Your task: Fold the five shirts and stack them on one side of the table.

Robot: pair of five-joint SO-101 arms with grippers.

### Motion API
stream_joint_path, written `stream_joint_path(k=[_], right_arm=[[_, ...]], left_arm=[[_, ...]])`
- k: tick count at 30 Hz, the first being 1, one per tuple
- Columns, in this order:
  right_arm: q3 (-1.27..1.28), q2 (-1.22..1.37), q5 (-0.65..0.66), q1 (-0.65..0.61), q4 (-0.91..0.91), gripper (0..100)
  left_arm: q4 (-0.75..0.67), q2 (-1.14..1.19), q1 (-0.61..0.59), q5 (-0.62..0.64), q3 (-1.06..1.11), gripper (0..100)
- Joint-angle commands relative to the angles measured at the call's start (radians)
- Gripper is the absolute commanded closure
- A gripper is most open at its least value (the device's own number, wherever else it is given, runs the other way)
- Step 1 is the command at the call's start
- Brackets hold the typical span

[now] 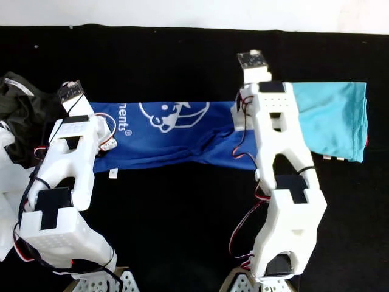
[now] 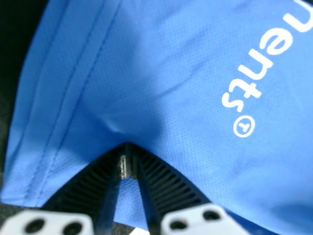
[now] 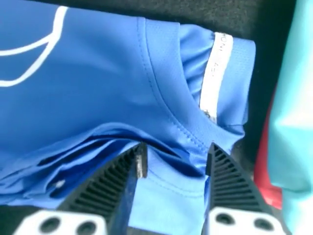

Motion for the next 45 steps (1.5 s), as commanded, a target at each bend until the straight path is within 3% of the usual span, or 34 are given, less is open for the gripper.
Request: stream_joint_path(k=[1, 5, 9, 23, 33, 45], right_arm=[[-0.094, -0.008, -0.008, 0.007, 0.096, 80.0], [-0.185, -0.008, -0.008, -0.013, 0.216, 82.0], [-0.243, -0.008, -0.006, -0.062, 0.269, 99.8], [-0.248, 0.033, -0.006, -0.206, 0.199, 99.3], [-0.252, 0.14, -0.006, -0.246, 0.194, 99.3], [-0.252, 0.266, -0.006, -0.245, -0.001, 99.3]], left_arm=[[0.0, 0.005, 0.01, 0.002, -0.022, 99], [0.0, 0.005, 0.01, 0.002, -0.022, 99], [-0.002, 0.005, 0.01, 0.002, -0.022, 99], [-0.002, 0.005, 0.01, 0.002, -0.022, 99], [-0.002, 0.005, 0.01, 0.002, -0.022, 99], [-0.002, 0.005, 0.01, 0.002, -0.022, 99]])
